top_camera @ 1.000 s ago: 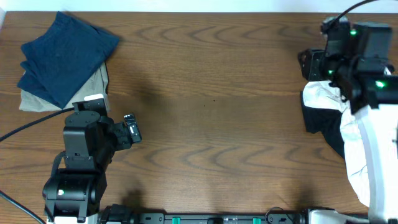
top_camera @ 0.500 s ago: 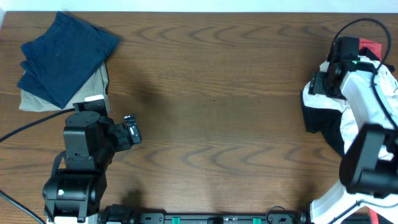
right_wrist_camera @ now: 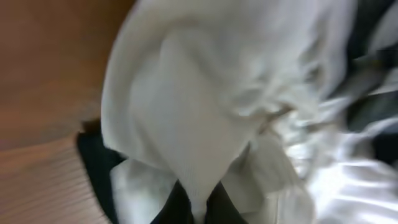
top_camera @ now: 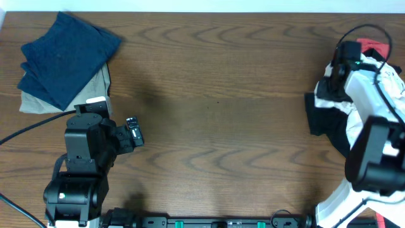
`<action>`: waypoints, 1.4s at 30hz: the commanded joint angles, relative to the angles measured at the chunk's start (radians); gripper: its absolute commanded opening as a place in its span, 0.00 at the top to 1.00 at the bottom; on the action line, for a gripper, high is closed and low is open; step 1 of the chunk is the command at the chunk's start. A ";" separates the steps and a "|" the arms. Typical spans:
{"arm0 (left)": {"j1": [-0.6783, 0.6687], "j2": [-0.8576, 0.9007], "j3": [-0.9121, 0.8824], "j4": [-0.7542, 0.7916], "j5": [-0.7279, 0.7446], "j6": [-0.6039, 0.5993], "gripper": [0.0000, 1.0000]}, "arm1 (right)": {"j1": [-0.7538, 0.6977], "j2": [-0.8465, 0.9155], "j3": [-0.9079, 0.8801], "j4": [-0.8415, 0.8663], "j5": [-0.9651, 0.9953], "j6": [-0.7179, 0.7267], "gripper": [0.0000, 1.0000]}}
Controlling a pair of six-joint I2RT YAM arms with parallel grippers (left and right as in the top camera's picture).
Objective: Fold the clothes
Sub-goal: 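Grasp the white T-shirt with the right gripper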
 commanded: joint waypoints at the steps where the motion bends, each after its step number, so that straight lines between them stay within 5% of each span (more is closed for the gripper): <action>1: 0.003 -0.001 0.018 -0.002 -0.007 0.002 0.02 | -0.006 -0.152 0.060 0.003 0.013 0.012 0.99; 20: 0.003 -0.001 0.018 -0.002 -0.008 0.002 0.02 | -0.044 -0.198 0.058 -0.055 0.035 0.015 0.88; 24: 0.003 -0.001 0.018 -0.002 -0.008 0.002 0.02 | -0.046 -0.198 0.058 -0.055 0.034 0.015 0.94; 25: 0.003 -0.001 0.018 -0.002 -0.008 0.002 0.02 | -0.045 -0.198 0.058 -0.056 0.033 0.016 0.89; 27: 0.003 -0.001 0.018 -0.002 -0.007 0.002 0.02 | -0.046 -0.198 0.058 -0.068 -0.010 0.012 0.59; 29: 0.003 -0.001 0.018 -0.002 -0.008 0.002 0.02 | -0.045 -0.197 0.055 -0.103 -0.085 -0.018 0.44; 42: 0.003 -0.001 0.018 -0.002 -0.007 0.002 0.02 | -0.043 -0.176 -0.238 0.120 -0.163 -0.033 0.37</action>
